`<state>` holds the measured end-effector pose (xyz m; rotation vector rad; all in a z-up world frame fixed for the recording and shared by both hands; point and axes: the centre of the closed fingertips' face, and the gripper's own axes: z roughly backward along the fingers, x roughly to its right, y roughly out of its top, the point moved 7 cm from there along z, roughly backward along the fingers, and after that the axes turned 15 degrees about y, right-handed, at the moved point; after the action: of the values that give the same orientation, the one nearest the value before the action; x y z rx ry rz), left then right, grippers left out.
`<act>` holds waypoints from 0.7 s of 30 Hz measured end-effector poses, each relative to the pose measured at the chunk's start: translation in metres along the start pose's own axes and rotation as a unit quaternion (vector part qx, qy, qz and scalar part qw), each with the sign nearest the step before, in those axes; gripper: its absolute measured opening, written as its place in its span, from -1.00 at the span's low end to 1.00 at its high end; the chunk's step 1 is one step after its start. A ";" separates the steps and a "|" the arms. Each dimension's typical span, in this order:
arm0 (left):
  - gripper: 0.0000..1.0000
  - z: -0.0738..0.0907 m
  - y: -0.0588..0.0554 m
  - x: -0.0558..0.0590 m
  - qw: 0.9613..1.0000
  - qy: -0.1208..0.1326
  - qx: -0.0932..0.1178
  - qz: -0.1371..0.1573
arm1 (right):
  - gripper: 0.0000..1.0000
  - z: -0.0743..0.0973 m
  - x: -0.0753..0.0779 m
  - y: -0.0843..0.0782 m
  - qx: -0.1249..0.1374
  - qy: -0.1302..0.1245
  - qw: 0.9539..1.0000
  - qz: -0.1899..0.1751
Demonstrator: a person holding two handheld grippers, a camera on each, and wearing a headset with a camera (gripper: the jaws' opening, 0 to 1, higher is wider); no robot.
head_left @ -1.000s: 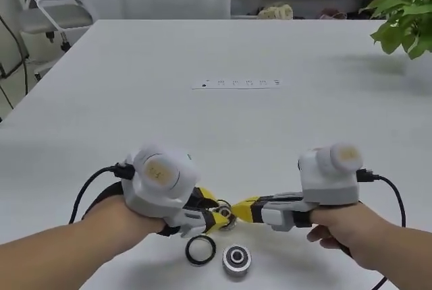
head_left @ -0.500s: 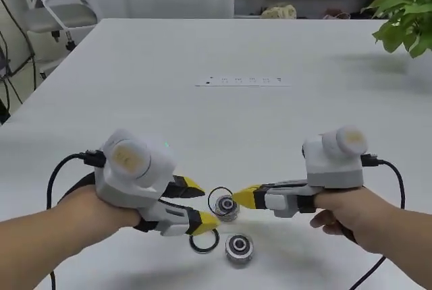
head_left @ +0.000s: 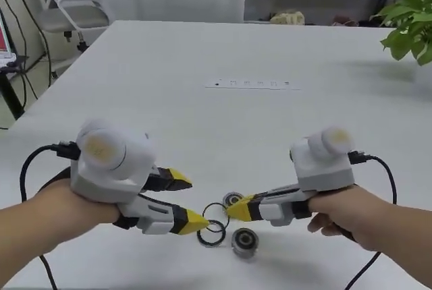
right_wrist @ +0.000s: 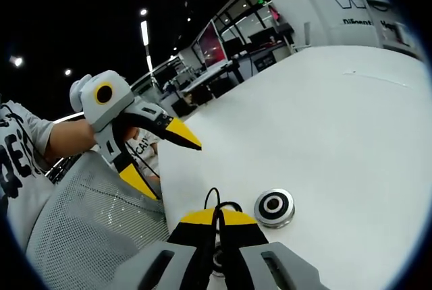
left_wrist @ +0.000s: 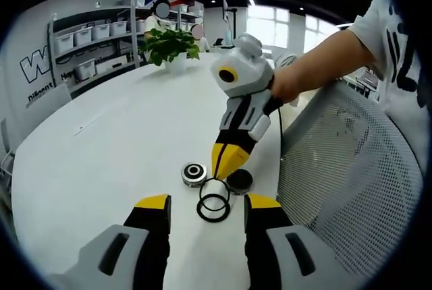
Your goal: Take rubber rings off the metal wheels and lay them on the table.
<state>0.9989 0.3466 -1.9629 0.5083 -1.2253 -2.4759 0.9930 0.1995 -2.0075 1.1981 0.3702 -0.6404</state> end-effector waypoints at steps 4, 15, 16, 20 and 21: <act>-0.20 0.008 -0.004 -0.002 1.000 0.006 -0.001 0.007 | -1.00 -0.008 -0.002 -0.002 -0.014 0.001 1.000 -0.002; -0.18 0.017 -0.013 -0.005 1.000 0.017 -0.007 0.024 | -0.96 -0.018 0.006 -0.007 -0.048 -0.038 0.998 0.018; -0.18 0.018 -0.013 -0.005 0.999 0.018 -0.008 0.026 | -0.88 -0.018 0.006 -0.007 -0.049 -0.042 0.998 0.022; -0.17 0.020 -0.017 -0.004 0.999 0.019 -0.011 0.036 | -0.68 -0.014 0.004 -0.006 -0.050 -0.049 0.997 0.032; -0.17 0.020 -0.018 -0.004 0.999 0.019 -0.012 0.038 | -0.69 -0.013 0.002 -0.005 -0.048 -0.046 0.997 0.031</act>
<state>0.9908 0.3729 -1.9653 0.4893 -1.1766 -2.4037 0.9926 0.2105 -2.0168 1.0808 0.2823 -0.6160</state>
